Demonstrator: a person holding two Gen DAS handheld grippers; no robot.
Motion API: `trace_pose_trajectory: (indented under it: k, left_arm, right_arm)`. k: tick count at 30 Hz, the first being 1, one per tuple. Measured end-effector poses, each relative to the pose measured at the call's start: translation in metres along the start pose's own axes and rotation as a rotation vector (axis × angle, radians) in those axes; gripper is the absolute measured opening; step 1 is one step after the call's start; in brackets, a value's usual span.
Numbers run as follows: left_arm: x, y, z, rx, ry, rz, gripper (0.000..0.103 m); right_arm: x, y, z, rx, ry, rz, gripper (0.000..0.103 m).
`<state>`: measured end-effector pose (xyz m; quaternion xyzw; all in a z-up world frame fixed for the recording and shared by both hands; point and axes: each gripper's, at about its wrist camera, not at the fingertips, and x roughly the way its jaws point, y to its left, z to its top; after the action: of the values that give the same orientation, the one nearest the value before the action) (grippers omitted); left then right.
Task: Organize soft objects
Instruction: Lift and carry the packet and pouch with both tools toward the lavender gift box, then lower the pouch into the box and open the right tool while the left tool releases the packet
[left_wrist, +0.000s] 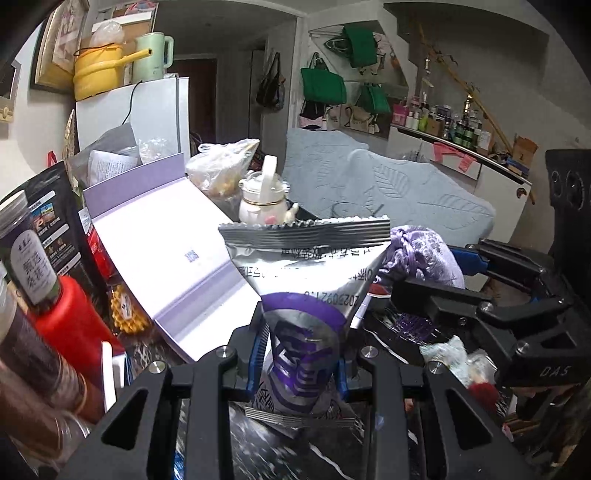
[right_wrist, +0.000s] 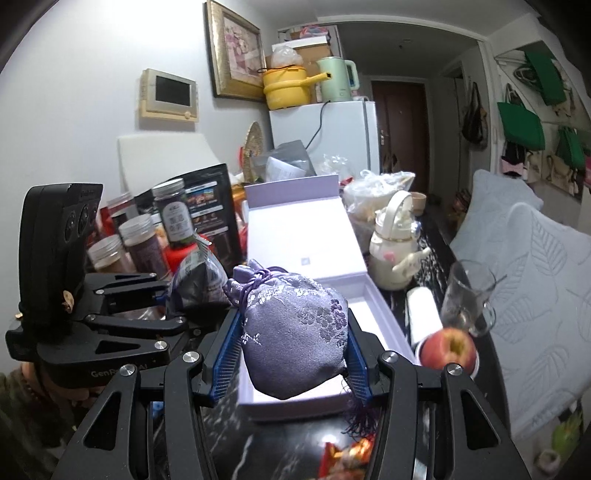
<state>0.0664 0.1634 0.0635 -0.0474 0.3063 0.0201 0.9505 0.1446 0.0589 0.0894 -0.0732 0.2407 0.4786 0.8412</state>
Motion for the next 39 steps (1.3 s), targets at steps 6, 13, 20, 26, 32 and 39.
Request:
trace_pose_trajectory:
  k: [6,13,20,26,32,39]
  left_arm:
    - [0.024,0.019,0.016,-0.013,0.016,0.034,0.030]
    - [0.058,0.045,0.032,-0.053,0.051,0.056,0.030]
    - [0.094,0.068,0.037,-0.095,0.100,0.094,0.030]
    - [0.130,0.088,0.037,-0.137,0.168,0.105,0.030]
    - [0.160,0.104,0.033,-0.173,0.236,0.119,0.030]
    - [0.188,0.116,0.026,-0.180,0.300,0.158,0.030]
  right_arm:
    - [0.028,-0.007,0.018,-0.030,0.015,-0.032,0.051]
    - [0.065,-0.021,0.033,-0.025,0.041,-0.051,0.051]
    - [0.101,-0.037,0.040,-0.030,0.076,-0.092,0.051]
    - [0.134,-0.047,0.042,-0.030,0.127,-0.098,0.051]
    - [0.170,-0.055,0.039,-0.026,0.194,-0.100,0.051]
    - [0.208,-0.066,0.029,-0.006,0.267,-0.096,0.051]
